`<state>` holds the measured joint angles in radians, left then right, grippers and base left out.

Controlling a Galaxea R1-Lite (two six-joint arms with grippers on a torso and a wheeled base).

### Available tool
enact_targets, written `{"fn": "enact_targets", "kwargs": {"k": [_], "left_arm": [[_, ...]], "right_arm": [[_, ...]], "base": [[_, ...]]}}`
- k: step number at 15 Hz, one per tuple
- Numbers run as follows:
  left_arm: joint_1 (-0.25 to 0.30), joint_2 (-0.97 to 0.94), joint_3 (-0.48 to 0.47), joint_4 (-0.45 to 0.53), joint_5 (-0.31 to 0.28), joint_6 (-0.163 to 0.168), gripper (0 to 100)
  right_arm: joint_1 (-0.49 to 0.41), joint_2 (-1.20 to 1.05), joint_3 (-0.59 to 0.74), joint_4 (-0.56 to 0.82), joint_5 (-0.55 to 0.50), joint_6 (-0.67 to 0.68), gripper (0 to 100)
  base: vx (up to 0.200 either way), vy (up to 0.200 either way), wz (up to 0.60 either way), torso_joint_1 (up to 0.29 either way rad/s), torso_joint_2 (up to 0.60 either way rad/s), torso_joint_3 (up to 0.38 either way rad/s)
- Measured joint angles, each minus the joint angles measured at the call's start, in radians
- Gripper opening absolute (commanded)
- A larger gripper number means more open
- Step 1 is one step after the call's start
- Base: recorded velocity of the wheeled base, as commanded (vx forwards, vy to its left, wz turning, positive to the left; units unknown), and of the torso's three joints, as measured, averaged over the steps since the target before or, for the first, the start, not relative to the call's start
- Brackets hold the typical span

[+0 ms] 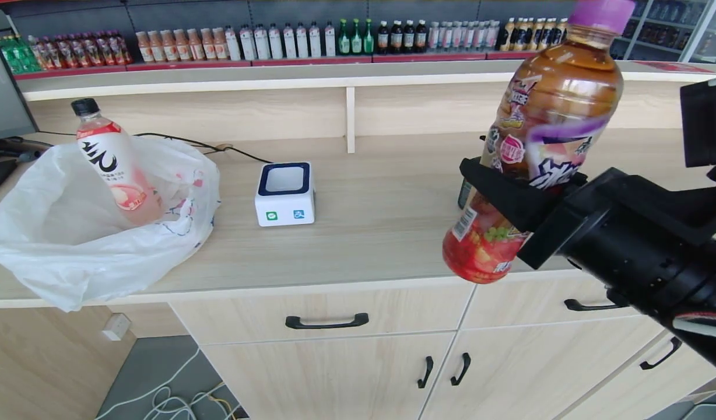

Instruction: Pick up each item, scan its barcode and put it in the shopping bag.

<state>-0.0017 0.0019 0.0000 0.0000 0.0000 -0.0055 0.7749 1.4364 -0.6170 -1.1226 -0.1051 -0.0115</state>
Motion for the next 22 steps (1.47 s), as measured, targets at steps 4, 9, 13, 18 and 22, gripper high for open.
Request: {"fn": "enact_targets", "kwargs": {"k": [4, 9, 13, 18, 22], "left_arm": [[0.000, 0.000, 0.000, 0.000, 0.000, 0.000, 100], [0.000, 0.000, 0.000, 0.000, 0.000, 0.000, 100], [0.000, 0.000, 0.000, 0.000, 0.000, 0.000, 100], [0.000, 0.000, 0.000, 0.000, 0.000, 0.000, 100], [0.000, 0.000, 0.000, 0.000, 0.000, 0.000, 100]], "right_arm": [[0.000, -0.067, 0.035, -0.003, 0.054, 0.147, 0], [0.000, -0.099, 0.034, -0.021, 0.182, 0.266, 0], [0.001, -0.084, 0.051, -0.116, 0.337, 0.366, 0], [0.000, 0.014, 0.034, -0.319, 0.377, 0.472, 0], [0.001, 0.113, 0.057, -0.444, 0.460, 0.592, 0]], "base": [[0.000, 0.000, 0.00, 0.000, 0.00, 0.000], [0.000, 0.000, 0.00, 0.000, 0.00, 0.000], [0.000, 0.000, 0.00, 0.000, 0.00, 0.000], [0.000, 0.000, 0.00, 0.000, 0.00, 0.000], [0.000, 0.000, 0.00, 0.000, 0.00, 0.000]]}}
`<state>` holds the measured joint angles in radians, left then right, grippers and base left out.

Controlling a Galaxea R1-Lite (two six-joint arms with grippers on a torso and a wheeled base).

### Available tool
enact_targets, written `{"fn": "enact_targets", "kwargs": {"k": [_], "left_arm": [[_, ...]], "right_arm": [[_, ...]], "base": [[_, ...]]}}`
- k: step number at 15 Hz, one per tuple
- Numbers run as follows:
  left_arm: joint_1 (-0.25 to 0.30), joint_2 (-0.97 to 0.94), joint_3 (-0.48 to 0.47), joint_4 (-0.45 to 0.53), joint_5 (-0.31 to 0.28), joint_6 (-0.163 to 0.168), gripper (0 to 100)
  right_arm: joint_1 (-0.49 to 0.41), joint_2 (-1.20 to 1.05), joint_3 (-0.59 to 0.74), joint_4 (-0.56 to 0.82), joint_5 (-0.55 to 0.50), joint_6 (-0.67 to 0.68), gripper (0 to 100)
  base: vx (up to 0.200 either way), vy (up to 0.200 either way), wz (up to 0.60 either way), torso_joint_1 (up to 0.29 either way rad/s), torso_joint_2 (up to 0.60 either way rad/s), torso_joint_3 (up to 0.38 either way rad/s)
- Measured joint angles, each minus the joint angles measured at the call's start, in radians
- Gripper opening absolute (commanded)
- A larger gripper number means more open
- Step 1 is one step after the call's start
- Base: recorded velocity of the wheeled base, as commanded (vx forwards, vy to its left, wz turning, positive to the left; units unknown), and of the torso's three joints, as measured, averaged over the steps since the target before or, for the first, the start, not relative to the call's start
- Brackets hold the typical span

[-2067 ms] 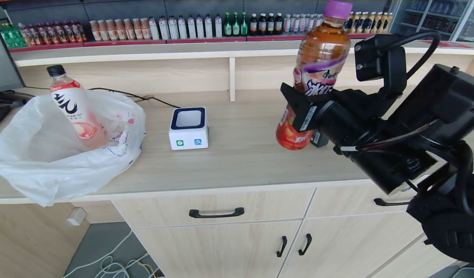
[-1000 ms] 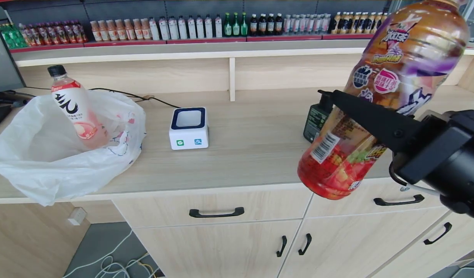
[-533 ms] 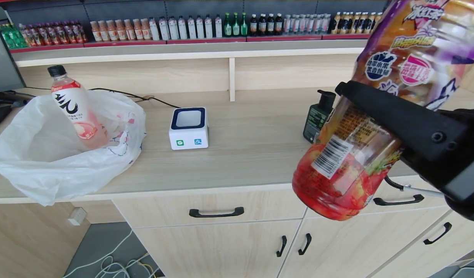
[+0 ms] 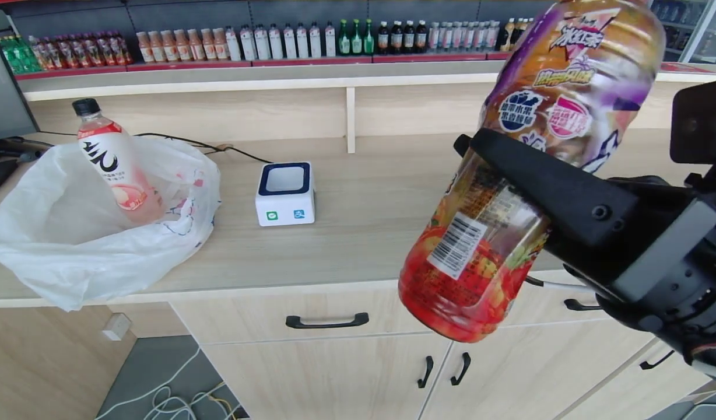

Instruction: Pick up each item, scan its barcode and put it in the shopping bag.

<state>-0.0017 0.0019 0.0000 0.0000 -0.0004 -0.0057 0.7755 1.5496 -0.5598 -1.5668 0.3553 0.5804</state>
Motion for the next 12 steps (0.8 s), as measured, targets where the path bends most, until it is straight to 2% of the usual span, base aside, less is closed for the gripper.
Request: {"fn": "enact_targets", "kwargs": {"k": [4, 9, 12], "left_arm": [[0.000, 0.000, 0.000, 0.000, 0.000, 0.000, 100], [0.000, 0.000, 0.000, 0.000, 0.000, 0.000, 100], [0.000, 0.000, 0.000, 0.000, 0.000, 0.000, 100]], "right_arm": [[0.000, 0.000, 0.004, -0.003, 0.000, 0.176, 0], [0.000, -0.050, 0.040, -0.003, 0.000, 0.293, 0], [0.026, -0.074, 0.036, -0.003, 0.001, 0.311, 0]], "base": [[0.000, 0.000, 0.00, 0.000, 0.00, 0.000], [0.000, 0.000, 0.00, 0.000, 0.00, 0.000], [0.000, 0.000, 0.00, 0.000, 0.00, 0.000]]}}
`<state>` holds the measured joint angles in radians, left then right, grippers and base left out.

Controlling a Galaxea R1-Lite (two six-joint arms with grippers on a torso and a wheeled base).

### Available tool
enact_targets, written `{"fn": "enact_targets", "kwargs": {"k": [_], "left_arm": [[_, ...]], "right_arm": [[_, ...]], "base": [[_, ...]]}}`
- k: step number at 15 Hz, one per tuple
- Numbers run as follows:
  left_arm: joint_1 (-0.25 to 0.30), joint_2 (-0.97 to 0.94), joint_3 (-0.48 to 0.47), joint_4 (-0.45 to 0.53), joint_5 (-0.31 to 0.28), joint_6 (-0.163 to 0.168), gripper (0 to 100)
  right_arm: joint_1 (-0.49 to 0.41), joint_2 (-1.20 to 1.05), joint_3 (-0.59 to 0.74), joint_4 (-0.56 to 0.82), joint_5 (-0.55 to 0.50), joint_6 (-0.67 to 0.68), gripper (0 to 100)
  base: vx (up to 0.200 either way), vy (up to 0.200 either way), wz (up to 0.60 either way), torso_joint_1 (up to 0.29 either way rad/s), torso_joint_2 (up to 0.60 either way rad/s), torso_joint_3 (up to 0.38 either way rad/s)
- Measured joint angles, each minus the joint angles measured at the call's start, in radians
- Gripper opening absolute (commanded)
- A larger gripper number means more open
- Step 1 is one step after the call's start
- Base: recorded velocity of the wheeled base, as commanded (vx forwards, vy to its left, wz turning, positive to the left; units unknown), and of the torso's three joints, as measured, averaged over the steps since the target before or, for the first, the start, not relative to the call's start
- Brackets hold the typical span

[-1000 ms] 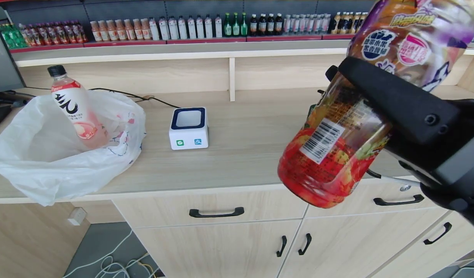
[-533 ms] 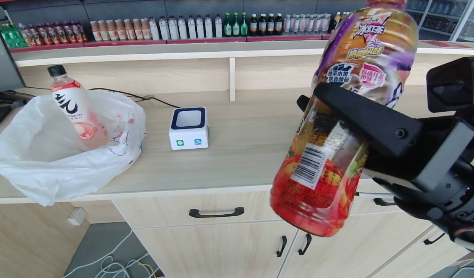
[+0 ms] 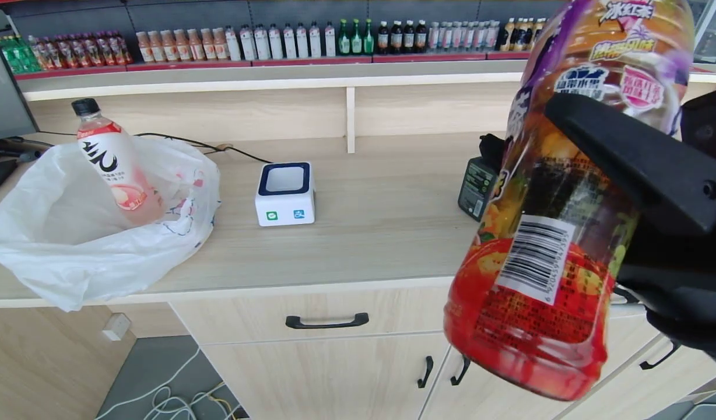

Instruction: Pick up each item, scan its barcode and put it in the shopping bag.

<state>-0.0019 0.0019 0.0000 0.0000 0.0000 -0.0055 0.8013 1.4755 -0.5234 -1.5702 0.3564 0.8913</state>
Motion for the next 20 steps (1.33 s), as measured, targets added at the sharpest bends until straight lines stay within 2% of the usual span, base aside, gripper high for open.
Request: {"fn": "enact_targets", "kwargs": {"k": [20], "left_arm": [[0.000, 0.000, 0.000, 0.000, 0.000, 0.000, 100]], "right_arm": [[0.022, -0.013, -0.025, 0.000, 0.005, 0.003, 0]], "base": [[0.000, 0.000, 0.00, 0.000, 0.00, 0.000]]}}
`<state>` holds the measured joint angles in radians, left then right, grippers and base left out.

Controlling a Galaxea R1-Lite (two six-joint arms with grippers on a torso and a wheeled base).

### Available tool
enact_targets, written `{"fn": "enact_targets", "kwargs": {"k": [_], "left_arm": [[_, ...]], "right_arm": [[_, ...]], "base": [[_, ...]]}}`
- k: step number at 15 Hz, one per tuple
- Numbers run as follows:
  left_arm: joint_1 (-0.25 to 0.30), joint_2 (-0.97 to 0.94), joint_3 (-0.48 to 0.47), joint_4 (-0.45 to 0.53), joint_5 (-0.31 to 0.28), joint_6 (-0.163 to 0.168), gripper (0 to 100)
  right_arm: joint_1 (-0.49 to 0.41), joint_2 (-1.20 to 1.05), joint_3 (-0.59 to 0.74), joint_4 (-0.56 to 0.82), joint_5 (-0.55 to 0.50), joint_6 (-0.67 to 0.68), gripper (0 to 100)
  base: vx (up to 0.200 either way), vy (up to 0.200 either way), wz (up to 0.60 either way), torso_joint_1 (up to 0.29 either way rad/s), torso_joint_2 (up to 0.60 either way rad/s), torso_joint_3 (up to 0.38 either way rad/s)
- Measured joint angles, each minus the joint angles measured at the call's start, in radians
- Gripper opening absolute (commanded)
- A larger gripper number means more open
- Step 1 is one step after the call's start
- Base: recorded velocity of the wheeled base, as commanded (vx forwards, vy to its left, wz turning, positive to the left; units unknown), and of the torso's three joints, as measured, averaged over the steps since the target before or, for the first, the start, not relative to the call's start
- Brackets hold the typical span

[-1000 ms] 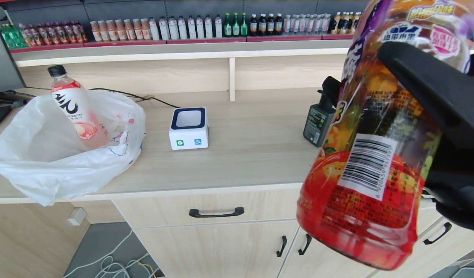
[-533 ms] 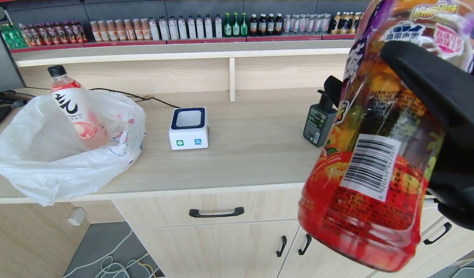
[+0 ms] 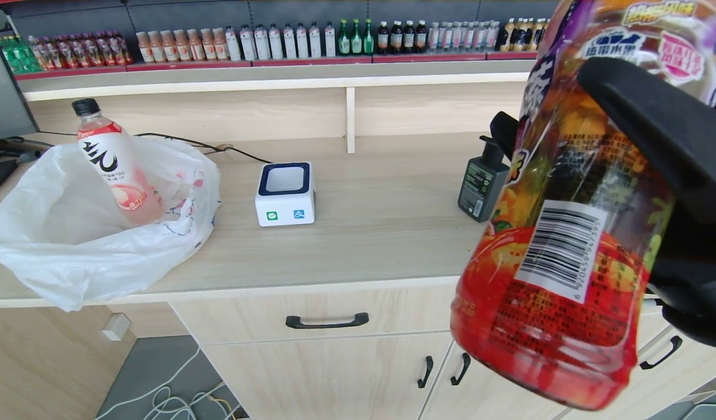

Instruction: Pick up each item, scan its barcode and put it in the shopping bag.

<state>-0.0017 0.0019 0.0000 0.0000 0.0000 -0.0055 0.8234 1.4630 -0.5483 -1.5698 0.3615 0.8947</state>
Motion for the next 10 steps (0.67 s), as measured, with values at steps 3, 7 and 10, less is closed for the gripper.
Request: {"fn": "enact_targets", "kwargs": {"k": [3, 7, 10], "left_arm": [[0.000, 0.000, 0.000, 0.000, 0.000, 0.000, 100], [0.000, 0.000, 0.000, 0.000, 0.000, 0.000, 100], [0.000, 0.000, 0.000, 0.000, 0.000, 0.000, 100]], "right_arm": [[0.000, 0.000, 0.001, 0.000, 0.001, 0.000, 0], [0.001, 0.000, 0.005, 0.000, 0.001, -0.006, 0], [0.002, 0.000, 0.014, 0.000, 0.001, -0.050, 0]], "base": [[0.000, 0.000, 0.00, 0.000, 0.00, 0.000], [0.000, 0.000, 0.00, 0.000, 0.00, 0.000], [0.000, 0.000, 0.00, 0.000, 0.00, 0.000]]}}
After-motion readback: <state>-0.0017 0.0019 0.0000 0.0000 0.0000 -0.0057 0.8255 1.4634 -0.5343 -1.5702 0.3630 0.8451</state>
